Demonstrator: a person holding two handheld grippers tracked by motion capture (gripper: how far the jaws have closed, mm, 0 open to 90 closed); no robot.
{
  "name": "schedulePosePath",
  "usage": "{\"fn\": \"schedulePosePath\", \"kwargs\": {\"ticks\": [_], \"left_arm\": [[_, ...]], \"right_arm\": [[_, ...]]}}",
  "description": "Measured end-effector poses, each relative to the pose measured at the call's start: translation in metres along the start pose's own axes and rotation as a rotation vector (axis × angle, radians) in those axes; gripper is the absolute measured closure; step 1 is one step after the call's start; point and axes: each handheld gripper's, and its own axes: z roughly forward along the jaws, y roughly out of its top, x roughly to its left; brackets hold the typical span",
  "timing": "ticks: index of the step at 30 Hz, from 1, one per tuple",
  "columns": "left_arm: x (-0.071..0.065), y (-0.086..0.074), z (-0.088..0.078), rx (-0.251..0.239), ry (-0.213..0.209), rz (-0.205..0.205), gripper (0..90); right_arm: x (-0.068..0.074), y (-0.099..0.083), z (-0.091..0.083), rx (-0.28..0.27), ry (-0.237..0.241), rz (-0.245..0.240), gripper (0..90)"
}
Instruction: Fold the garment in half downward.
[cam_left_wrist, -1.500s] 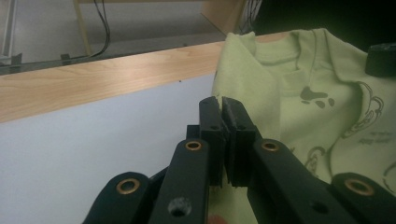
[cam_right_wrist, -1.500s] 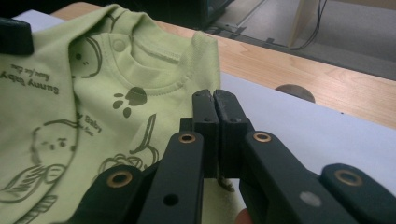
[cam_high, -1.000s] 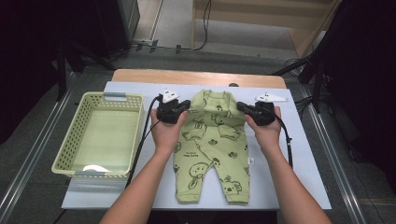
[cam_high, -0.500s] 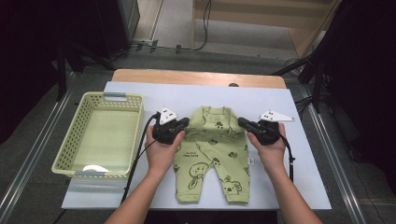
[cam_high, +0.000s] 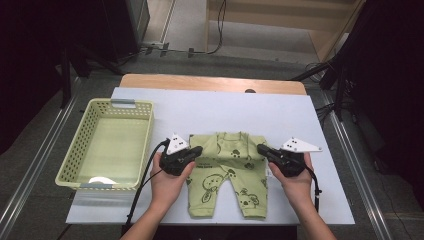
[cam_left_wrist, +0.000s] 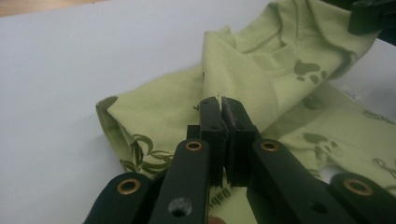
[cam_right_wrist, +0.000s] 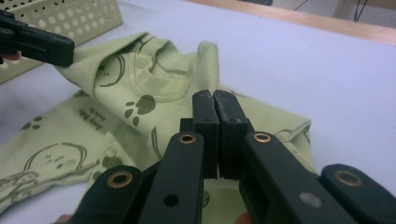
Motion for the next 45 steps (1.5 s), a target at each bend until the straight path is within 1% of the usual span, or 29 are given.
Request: {"fn": "schedulePosePath", "kwargs": {"ticks": [5,7,8,11,13,14,15,16,17,19,21,23,26,28,30,32,35,37,39,40,41,42,45], "left_arm": [[-0.004,-0.011,-0.005,0.032,-0.025,0.004,87.9],[-0.005,-0.016,-0.005,0.047,-0.039,-0.005,87.9],[-0.006,-0.019,-0.005,0.056,-0.042,-0.003,87.9],[-0.007,-0.027,-0.003,0.089,-0.052,0.002,87.9],[-0.007,-0.031,0.0,0.12,-0.053,0.009,87.6],[-0.006,-0.032,0.002,0.133,-0.059,0.0,86.4],[-0.006,-0.032,0.003,0.138,-0.058,-0.004,81.6],[-0.007,-0.032,0.004,0.136,-0.046,0.001,72.6],[-0.009,-0.03,0.004,0.125,-0.039,0.004,65.9],[-0.012,-0.024,0.005,0.104,-0.043,0.003,54.6],[-0.014,-0.016,0.008,0.094,-0.045,0.012,52.2],[-0.015,-0.008,0.015,0.092,-0.044,0.017,50.2],[-0.014,0.001,0.024,0.094,-0.046,0.008,49.9],[-0.014,0.005,0.031,0.096,-0.055,0.003,49.9],[-0.014,0.008,0.037,0.103,-0.059,-0.007,50.0],[-0.014,0.01,0.042,0.109,-0.066,-0.015,50.1],[-0.013,0.01,0.046,0.119,-0.067,-0.018,51.3],[-0.012,0.01,0.046,0.116,-0.068,-0.023,55.6],[-0.011,0.011,0.045,0.114,-0.074,-0.018,61.6],[-0.011,0.011,0.044,0.114,-0.076,-0.01,64.7],[-0.011,0.012,0.043,0.107,-0.075,-0.01,67.5],[-0.012,0.012,0.042,0.106,-0.077,-0.007,70.6],[-0.011,0.012,0.04,0.102,-0.08,-0.001,76.8]], "right_arm": [[0.004,-0.013,-0.002,0.012,0.01,0.017,86.4],[0.005,-0.018,-0.003,0.017,0.015,0.017,86.4],[0.006,-0.02,-0.003,0.02,0.017,0.018,86.4],[0.008,-0.028,-0.002,0.043,0.022,0.021,86.4],[0.008,-0.033,0.0,0.062,0.024,0.029,86.3],[0.008,-0.035,0.001,0.074,0.024,0.035,86.2],[0.007,-0.036,0.002,0.08,0.027,0.039,86.0],[0.006,-0.037,0.003,0.081,0.032,0.04,85.9],[0.006,-0.037,0.004,0.084,0.031,0.041,85.9],[0.006,-0.036,0.005,0.088,0.032,0.042,85.9],[0.007,-0.037,0.006,0.093,0.032,0.04,85.9],[0.007,-0.038,0.007,0.1,0.032,0.043,85.8],[0.005,-0.04,0.008,0.108,0.034,0.058,85.6],[0.005,-0.041,0.009,0.109,0.035,0.057,85.4],[0.005,-0.042,0.009,0.121,0.033,0.06,85.4],[0.005,-0.042,0.01,0.123,0.032,0.059,85.4],[0.004,-0.042,0.011,0.128,0.03,0.055,84.4],[0.004,-0.041,0.011,0.123,0.038,0.064,79.5],[0.003,-0.039,0.011,0.111,0.053,0.067,71.0],[0.003,-0.037,0.012,0.107,0.049,0.064,66.9],[0.003,-0.035,0.013,0.103,0.043,0.059,63.2],[0.004,-0.032,0.014,0.102,0.042,0.065,60.3],[0.005,-0.025,0.02,0.108,0.059,0.057,56.1]]}}
